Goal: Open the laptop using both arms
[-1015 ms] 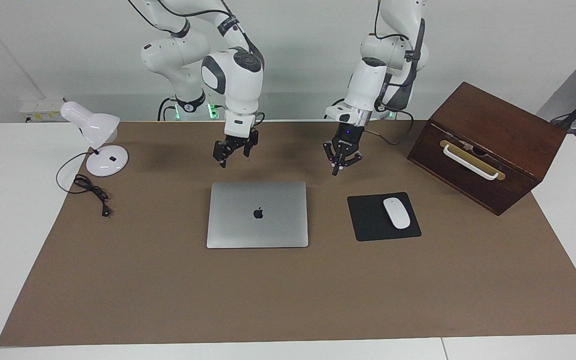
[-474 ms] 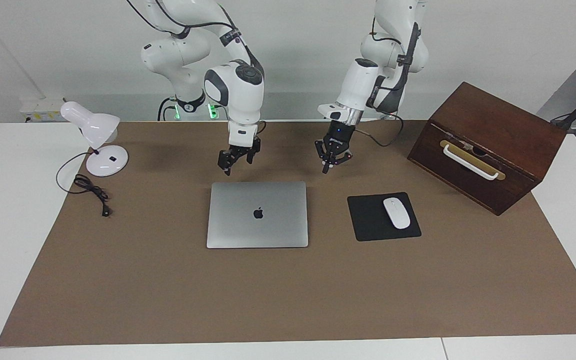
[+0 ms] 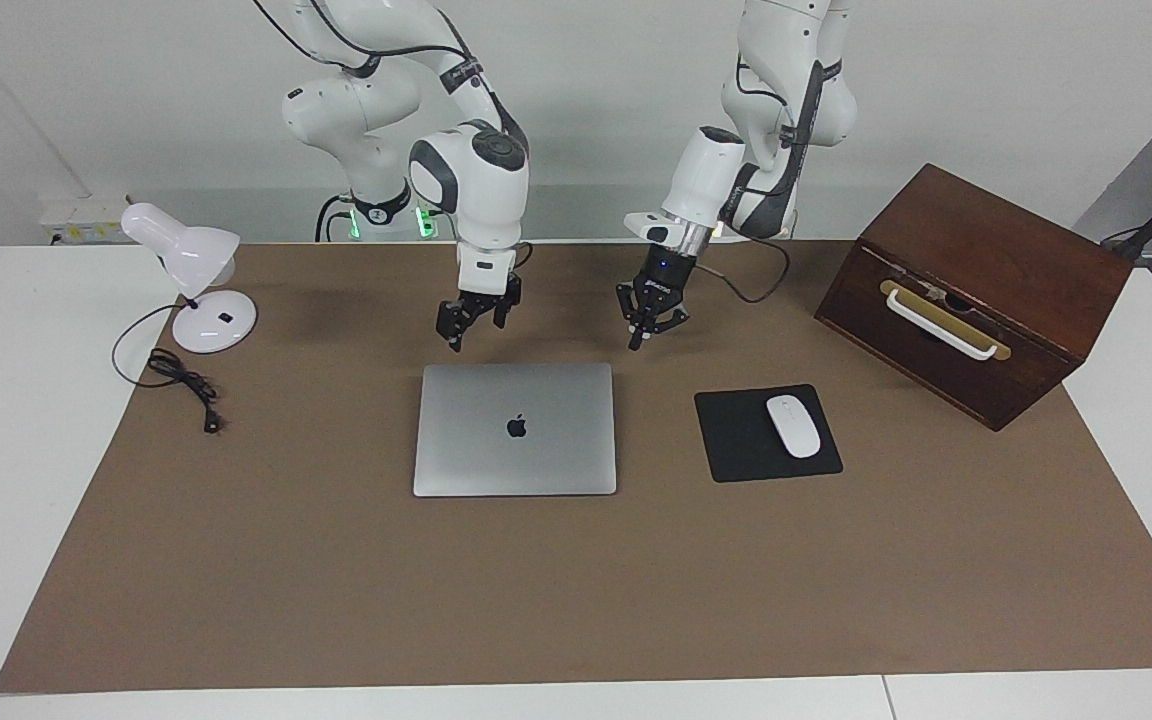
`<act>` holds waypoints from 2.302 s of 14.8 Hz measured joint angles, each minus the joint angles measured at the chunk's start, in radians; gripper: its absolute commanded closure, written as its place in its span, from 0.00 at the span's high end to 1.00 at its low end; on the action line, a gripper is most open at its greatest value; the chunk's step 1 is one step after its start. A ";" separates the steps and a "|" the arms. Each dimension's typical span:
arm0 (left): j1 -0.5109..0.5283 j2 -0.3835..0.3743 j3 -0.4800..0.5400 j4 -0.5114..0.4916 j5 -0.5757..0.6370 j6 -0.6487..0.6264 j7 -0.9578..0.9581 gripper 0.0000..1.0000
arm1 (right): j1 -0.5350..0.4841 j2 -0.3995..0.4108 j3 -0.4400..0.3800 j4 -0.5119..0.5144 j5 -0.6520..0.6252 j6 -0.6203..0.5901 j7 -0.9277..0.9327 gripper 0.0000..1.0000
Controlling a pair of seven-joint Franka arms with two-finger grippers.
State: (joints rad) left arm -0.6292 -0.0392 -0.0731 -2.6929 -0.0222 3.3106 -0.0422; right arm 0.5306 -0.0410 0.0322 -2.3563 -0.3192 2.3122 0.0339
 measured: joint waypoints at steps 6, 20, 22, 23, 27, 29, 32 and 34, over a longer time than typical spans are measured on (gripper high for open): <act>-0.048 0.146 0.000 -0.003 0.000 0.174 -0.041 0.00 | 0.000 0.019 0.000 0.000 -0.017 0.028 0.000 1.00; -0.046 0.204 0.011 0.077 0.000 0.175 -0.049 0.00 | 0.000 0.019 0.000 0.000 -0.017 0.032 0.000 1.00; -0.046 0.211 0.011 0.085 0.000 0.175 -0.050 0.00 | 0.000 0.019 -0.001 0.000 -0.017 0.032 0.000 1.00; -0.045 0.212 0.011 0.087 0.000 0.175 -0.050 0.00 | 0.000 0.019 -0.001 0.000 -0.017 0.032 0.000 1.00; -0.035 0.223 0.016 0.100 -0.001 0.175 -0.051 0.00 | 0.000 0.019 -0.001 0.000 -0.017 0.033 0.000 1.00; -0.032 0.236 0.016 0.116 -0.001 0.175 -0.051 0.00 | 0.000 0.019 -0.002 0.000 -0.017 0.033 0.000 1.00; -0.032 0.269 0.016 0.149 -0.001 0.175 -0.053 0.00 | -0.001 0.019 -0.002 0.000 -0.017 0.033 0.000 1.00; -0.031 0.282 0.018 0.164 -0.002 0.177 -0.053 0.00 | -0.001 0.019 -0.002 0.000 -0.017 0.033 0.000 1.00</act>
State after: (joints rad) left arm -0.6606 0.2432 -0.0553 -2.5292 -0.0240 3.4875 -0.0956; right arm 0.5300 -0.0216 0.0302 -2.3563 -0.3359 2.3449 0.0339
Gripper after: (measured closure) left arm 0.991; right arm 0.000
